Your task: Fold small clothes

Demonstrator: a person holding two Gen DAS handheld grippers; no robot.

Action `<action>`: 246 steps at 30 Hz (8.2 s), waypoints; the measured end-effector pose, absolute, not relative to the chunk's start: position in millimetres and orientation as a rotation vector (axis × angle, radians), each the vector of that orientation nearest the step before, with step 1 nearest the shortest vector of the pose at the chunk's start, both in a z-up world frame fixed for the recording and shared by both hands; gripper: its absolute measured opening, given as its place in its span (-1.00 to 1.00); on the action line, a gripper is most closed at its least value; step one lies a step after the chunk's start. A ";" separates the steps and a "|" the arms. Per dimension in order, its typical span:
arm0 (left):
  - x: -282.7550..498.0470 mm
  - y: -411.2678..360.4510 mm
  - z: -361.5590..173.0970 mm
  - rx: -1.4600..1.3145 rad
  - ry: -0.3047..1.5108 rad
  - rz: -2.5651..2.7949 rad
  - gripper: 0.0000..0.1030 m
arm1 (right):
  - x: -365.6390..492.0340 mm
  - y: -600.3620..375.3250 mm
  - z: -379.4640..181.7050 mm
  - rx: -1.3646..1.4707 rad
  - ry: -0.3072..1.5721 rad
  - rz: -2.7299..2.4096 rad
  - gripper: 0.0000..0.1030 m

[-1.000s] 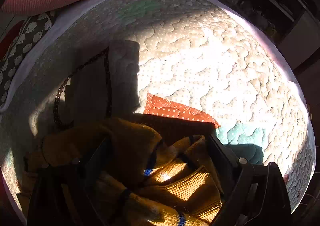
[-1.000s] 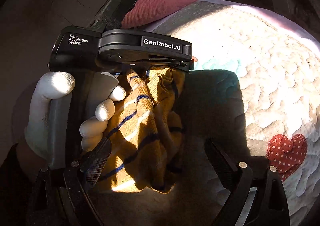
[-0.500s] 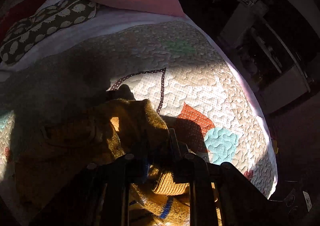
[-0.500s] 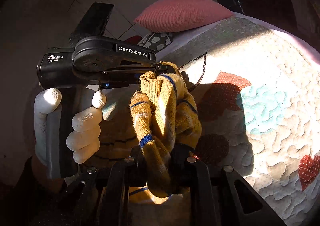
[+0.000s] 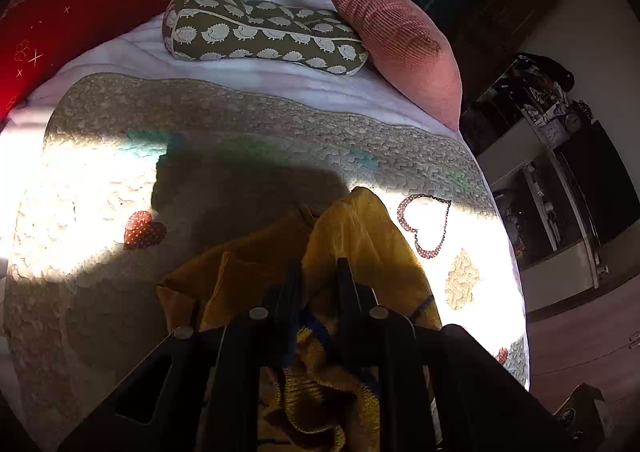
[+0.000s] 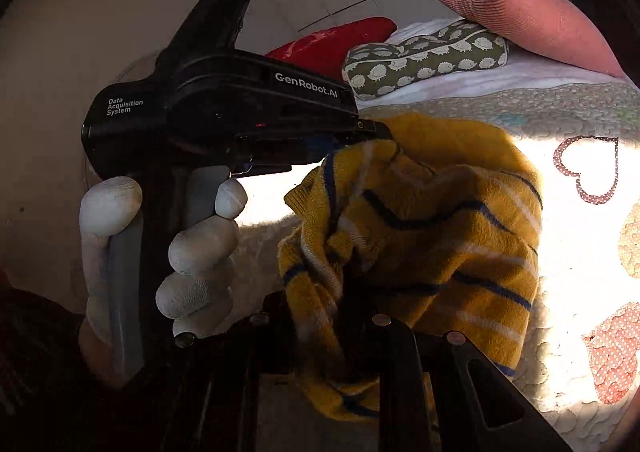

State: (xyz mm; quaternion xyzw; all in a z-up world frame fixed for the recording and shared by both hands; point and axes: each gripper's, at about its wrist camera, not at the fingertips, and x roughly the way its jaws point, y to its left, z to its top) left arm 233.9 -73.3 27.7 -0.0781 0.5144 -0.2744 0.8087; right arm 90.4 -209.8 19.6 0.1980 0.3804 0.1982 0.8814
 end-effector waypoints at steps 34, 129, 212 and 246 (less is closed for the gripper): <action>78.4 122.9 -27.7 -0.313 0.985 -0.131 -0.03 | 173.4 -124.5 2.8 0.055 1.090 0.322 -0.84; 150.6 -7.8 -77.5 -0.166 1.020 -0.212 0.55 | 146.6 -291.8 -11.0 0.584 0.924 0.331 -0.08; -77.1 -7.1 18.3 0.113 0.707 -0.117 1.00 | -107.2 -239.6 -28.0 0.194 0.844 0.058 0.18; -60.0 19.2 -9.3 0.131 0.804 -0.072 1.00 | -50.6 -224.2 -22.4 0.175 0.851 0.107 0.22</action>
